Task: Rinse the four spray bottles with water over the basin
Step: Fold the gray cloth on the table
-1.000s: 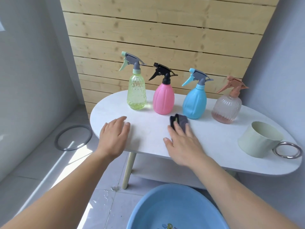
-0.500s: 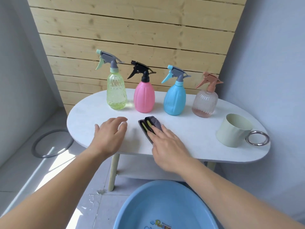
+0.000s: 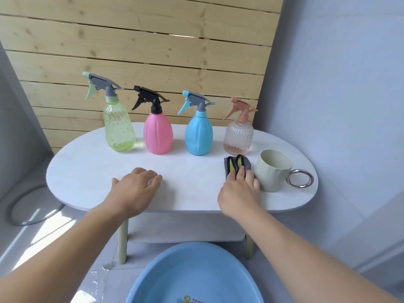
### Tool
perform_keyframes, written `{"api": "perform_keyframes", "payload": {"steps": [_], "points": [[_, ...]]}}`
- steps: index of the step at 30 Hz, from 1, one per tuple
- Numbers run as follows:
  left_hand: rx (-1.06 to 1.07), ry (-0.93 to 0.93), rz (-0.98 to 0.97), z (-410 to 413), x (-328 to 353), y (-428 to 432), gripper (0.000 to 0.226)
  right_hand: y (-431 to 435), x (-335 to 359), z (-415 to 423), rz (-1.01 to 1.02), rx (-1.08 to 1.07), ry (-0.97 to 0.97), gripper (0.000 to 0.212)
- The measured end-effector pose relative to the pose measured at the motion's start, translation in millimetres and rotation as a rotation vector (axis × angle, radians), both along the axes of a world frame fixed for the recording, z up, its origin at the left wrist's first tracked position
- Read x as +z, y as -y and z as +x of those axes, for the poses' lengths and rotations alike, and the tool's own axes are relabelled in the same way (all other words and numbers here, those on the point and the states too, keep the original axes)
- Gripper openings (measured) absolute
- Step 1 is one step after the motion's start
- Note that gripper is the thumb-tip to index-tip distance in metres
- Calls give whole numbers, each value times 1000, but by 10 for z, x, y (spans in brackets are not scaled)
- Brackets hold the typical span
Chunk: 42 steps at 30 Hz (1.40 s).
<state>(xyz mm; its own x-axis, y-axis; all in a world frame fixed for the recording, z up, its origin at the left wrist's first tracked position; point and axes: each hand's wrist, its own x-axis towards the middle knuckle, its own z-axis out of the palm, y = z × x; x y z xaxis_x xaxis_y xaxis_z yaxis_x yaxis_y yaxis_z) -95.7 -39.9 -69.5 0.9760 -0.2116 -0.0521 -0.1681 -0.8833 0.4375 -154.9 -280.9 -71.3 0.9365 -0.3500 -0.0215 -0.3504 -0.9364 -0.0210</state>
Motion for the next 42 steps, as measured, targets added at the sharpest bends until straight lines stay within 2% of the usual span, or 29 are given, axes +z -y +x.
{"api": "perform_keyframes", "payload": {"steps": [5, 17, 27, 31, 38, 42], "points": [[-7, 3, 12, -13, -19, 12, 38, 99, 50, 270, 165, -83, -5, 63], [67, -27, 62, -19, 36, 243, 41, 625, 37, -336, 85, 329, -12, 55], [33, 27, 93, -53, -48, 239, 39, 826, -29, -78, 110, 201, 40, 52], [-6, 48, 95, -63, -84, 154, 37, 705, 7, -38, 119, 224, 59, 48], [-2, 26, 59, -64, -47, 150, 41, 183, 34, -192, 253, 511, 26, 51], [35, 30, -13, -75, 15, 26, 46, -90, 14, 14, 276, 586, 1, 50]]}}
